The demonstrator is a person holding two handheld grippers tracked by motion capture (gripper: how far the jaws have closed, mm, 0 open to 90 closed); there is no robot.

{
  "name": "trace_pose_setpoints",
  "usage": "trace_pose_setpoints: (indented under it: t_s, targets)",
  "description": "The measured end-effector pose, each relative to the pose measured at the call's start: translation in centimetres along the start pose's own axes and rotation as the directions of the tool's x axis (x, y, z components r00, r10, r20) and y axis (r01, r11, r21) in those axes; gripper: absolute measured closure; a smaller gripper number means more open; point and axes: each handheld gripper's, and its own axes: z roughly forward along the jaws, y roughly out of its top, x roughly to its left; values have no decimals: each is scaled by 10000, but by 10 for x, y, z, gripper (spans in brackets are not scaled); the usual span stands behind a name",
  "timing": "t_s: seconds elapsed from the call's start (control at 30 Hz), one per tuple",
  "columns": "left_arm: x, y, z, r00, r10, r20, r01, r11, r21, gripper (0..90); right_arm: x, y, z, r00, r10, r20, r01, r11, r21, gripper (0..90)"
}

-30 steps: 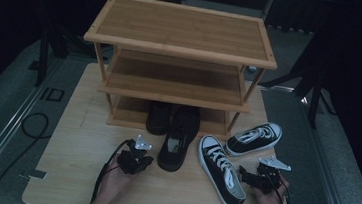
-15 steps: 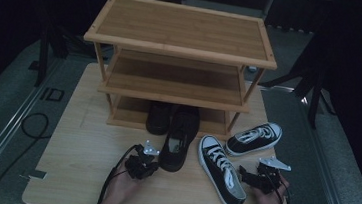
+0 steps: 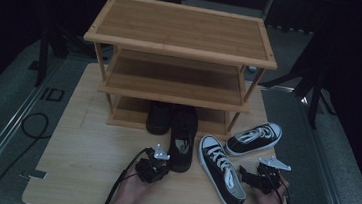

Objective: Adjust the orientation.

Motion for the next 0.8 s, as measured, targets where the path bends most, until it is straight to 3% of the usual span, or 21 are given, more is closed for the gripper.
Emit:
trace_pose_setpoints:
  t_s: [0.2, 0.43, 0.6, 0.8]
  targets:
    - [-4, 1, 0, 9999, 61, 99, -60, 9999, -109, 887, 0, 0, 0, 10000, 0, 0, 0, 10000, 1, 166]
    - [-23, -2, 7, 9962, 826, 285, -826, 9966, -28, 890, 0, 0, 0, 10000, -2, 1, 2, 10000, 0, 166]
    - [-26, 6, 13, 9949, 1005, -79, -1006, 9949, -43, 894, 0, 0, 0, 10000, -2, 0, 2, 10000, -1, 166]
    - [-27, 11, 17, 9929, 1183, -110, -1183, 9930, -31, 899, 0, 0, 0, 10000, -2, -1, 2, 10000, -2, 166]
